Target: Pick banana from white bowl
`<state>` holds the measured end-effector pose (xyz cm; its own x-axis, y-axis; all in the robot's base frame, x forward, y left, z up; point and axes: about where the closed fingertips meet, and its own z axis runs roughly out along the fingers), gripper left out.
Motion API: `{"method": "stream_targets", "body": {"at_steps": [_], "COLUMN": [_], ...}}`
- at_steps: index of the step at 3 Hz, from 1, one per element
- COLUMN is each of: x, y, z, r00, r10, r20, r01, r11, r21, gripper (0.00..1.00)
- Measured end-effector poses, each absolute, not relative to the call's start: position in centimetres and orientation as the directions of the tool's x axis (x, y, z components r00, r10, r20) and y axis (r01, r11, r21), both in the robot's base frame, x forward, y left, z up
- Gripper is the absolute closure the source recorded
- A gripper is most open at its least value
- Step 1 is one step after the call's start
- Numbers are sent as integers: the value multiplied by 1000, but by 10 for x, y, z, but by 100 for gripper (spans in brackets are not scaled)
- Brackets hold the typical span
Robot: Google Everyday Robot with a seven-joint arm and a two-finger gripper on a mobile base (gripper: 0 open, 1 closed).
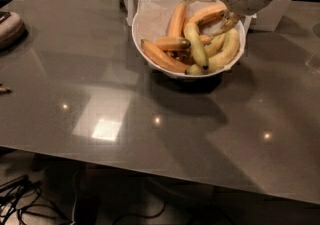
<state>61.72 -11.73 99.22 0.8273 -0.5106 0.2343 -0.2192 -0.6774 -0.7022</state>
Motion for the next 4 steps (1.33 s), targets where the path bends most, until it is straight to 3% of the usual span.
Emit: {"method": "stream_targets", "body": {"at_steps": [2,4], "x": [632,648], "y": [-123,-121], "z": [978,951], "r00": [849,875], "r10": [-460,-431], "r20": [261,218], "r01": [-191,-216], "r11": [-726,-754], "r21": [-660,-621], "gripper": [36,41]}}
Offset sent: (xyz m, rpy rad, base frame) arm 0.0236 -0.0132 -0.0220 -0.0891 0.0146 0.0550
